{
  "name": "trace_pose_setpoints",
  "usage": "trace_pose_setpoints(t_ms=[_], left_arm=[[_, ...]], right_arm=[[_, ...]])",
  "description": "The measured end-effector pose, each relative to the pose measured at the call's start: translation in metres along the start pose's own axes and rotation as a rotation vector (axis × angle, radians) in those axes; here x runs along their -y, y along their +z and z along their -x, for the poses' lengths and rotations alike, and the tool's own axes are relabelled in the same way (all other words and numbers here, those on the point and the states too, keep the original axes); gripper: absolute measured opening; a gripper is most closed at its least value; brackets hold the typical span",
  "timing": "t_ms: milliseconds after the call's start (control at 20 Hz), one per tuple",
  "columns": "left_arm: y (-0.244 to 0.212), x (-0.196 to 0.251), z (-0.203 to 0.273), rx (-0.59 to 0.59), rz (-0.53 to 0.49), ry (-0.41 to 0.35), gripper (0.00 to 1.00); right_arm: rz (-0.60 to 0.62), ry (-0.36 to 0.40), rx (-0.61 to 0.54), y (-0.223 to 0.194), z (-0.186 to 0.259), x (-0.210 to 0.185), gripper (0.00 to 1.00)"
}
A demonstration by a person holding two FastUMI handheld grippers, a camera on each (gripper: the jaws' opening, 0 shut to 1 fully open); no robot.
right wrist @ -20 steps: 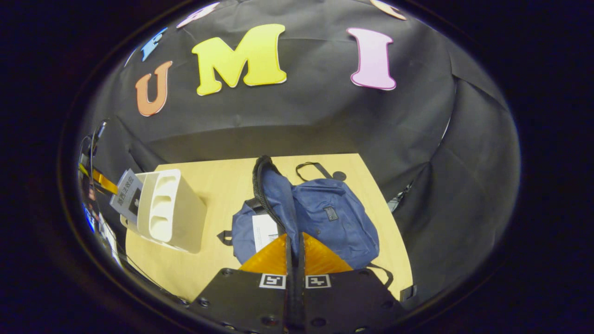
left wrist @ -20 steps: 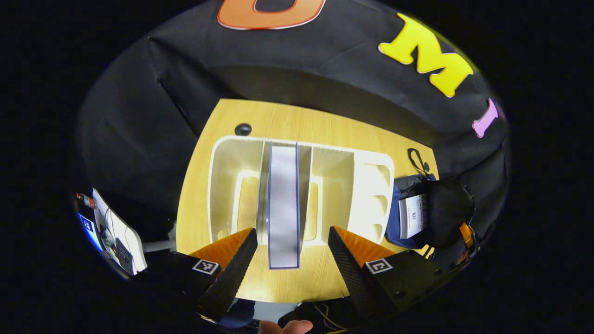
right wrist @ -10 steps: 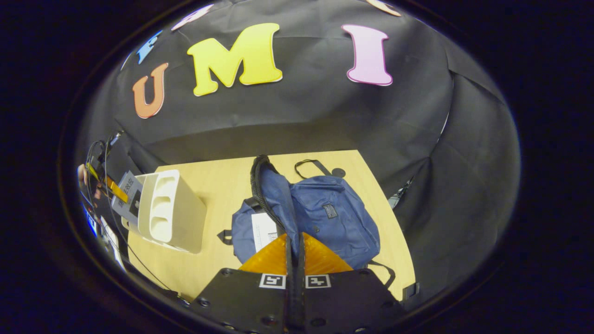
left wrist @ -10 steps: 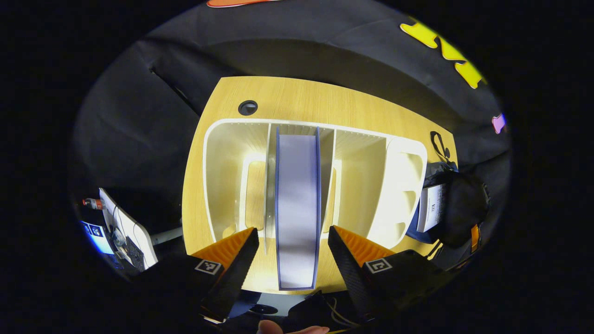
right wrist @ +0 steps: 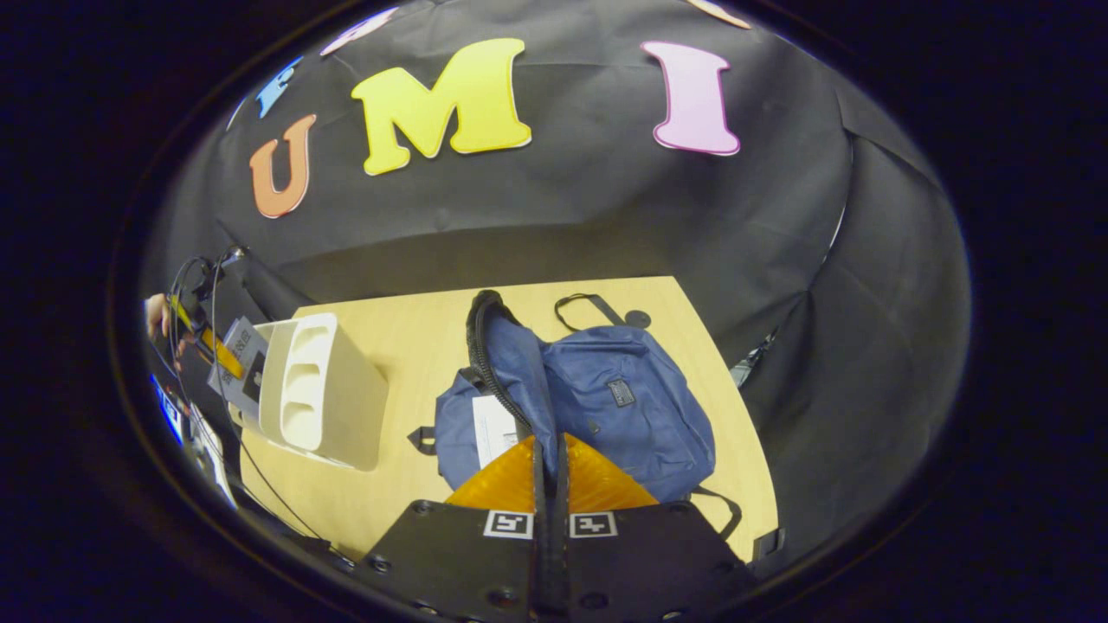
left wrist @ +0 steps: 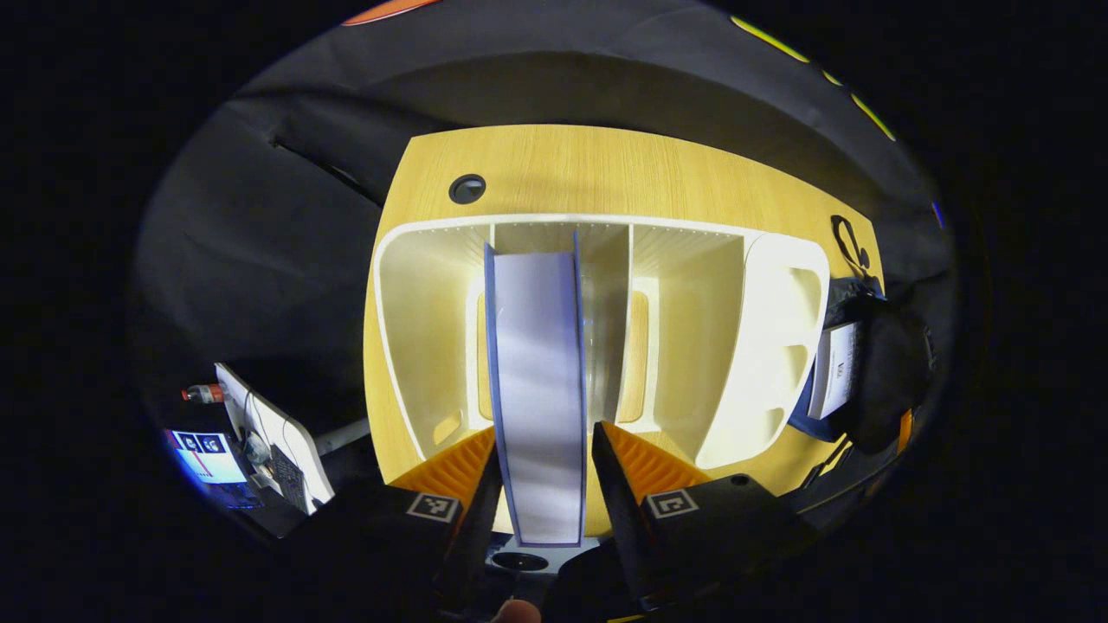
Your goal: Open the schoolbag, grab two books from the bookshelf and put them into the schoolbag.
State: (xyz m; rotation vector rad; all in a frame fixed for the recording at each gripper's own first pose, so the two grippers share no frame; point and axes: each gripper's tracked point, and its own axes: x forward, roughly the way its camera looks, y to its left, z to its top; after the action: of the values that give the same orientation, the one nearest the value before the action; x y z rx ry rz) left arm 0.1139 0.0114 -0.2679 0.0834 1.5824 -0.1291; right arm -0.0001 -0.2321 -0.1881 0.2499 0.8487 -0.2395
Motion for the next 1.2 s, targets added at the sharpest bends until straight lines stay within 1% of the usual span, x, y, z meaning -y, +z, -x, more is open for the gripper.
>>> trace_pose_setpoints(t_ms=[100, 200, 250, 350, 400, 450, 550, 600, 650, 800, 900, 1100, 1200], left_arm=[[0.000, -0.002, 0.002, 0.000, -0.002, 0.019, 0.55], [-0.003, -0.001, 0.003, -0.008, 0.010, 0.017, 0.54], [-0.005, -0.001, 0.003, -0.010, 0.017, 0.012, 0.58], [-0.010, 0.002, 0.005, -0.016, 0.041, -0.006, 0.46], [-0.013, 0.006, 0.008, -0.012, 0.050, -0.021, 0.48], [-0.014, 0.006, 0.012, 0.001, 0.057, -0.017, 0.46], [-0.019, 0.000, 0.029, 0.033, 0.041, -0.002, 0.43], [-0.022, -0.002, 0.038, 0.046, 0.025, 0.007, 0.44], [-0.025, -0.007, 0.050, 0.065, -0.006, 0.015, 0.40], [-0.044, -0.007, 0.085, 0.101, -0.006, 0.005, 0.39], [-0.056, -0.006, 0.108, 0.139, 0.022, -0.024, 0.39], [-0.073, 0.001, 0.161, 0.241, 0.115, -0.129, 0.39], [-0.078, 0.000, 0.184, 0.285, 0.134, -0.174, 0.37]], right_arm=[[-0.001, 0.006, 0.000, 0.001, -0.002, -0.001, 0.01], [-0.001, 0.014, 0.000, 0.000, -0.003, -0.001, 0.01], [-0.003, 0.016, 0.000, 0.001, -0.004, -0.002, 0.01], [-0.003, 0.023, 0.002, 0.002, -0.004, -0.003, 0.01], [-0.004, 0.029, 0.004, 0.001, -0.004, -0.004, 0.01], [-0.005, 0.035, 0.006, 0.002, -0.004, -0.004, 0.01], [-0.011, 0.046, 0.009, 0.002, -0.005, -0.005, 0.01], [-0.013, 0.053, 0.012, 0.002, -0.005, -0.006, 0.01], [-0.013, 0.059, 0.014, 0.002, -0.004, -0.007, 0.01], [-0.006, 0.076, 0.017, 0.002, -0.004, -0.009, 0.01], [-0.004, 0.083, 0.022, 0.002, -0.003, -0.008, 0.01], [-0.004, 0.082, 0.029, 0.003, -0.001, -0.005, 0.01], [-0.004, 0.081, 0.031, 0.003, 0.000, -0.003, 0.01]])
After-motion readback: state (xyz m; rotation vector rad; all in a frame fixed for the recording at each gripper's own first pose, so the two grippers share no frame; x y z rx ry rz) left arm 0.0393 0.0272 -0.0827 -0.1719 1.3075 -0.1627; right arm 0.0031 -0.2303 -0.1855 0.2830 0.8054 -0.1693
